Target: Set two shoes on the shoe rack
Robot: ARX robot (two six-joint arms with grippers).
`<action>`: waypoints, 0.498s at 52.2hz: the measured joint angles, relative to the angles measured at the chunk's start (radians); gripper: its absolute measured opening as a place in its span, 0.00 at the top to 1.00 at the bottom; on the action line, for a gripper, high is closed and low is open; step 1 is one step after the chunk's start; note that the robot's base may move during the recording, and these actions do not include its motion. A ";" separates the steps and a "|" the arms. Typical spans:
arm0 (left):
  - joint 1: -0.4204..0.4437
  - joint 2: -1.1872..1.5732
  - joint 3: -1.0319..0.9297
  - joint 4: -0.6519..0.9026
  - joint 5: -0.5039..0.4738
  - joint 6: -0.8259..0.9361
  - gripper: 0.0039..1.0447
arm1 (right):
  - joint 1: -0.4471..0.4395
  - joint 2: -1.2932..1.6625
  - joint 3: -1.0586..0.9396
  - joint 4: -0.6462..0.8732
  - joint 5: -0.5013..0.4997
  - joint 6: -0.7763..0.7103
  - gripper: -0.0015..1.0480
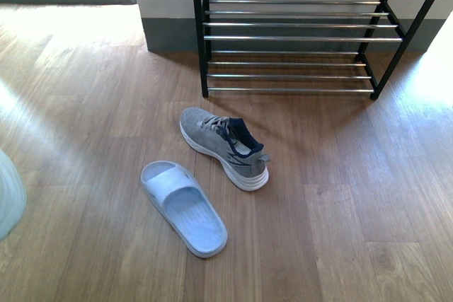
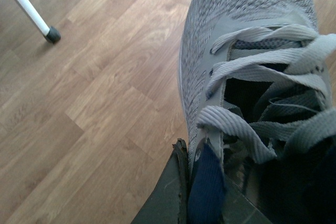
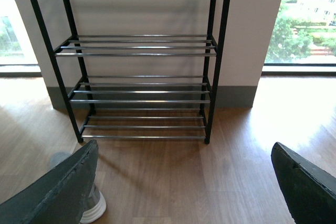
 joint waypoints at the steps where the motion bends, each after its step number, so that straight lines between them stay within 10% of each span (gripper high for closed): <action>1: 0.005 -0.018 0.000 0.000 -0.007 0.014 0.99 | 0.000 0.000 0.000 0.000 0.000 0.000 0.09; 26: 0.029 -0.075 0.000 0.000 -0.032 0.066 0.99 | 0.000 0.000 0.000 0.000 0.003 0.000 0.09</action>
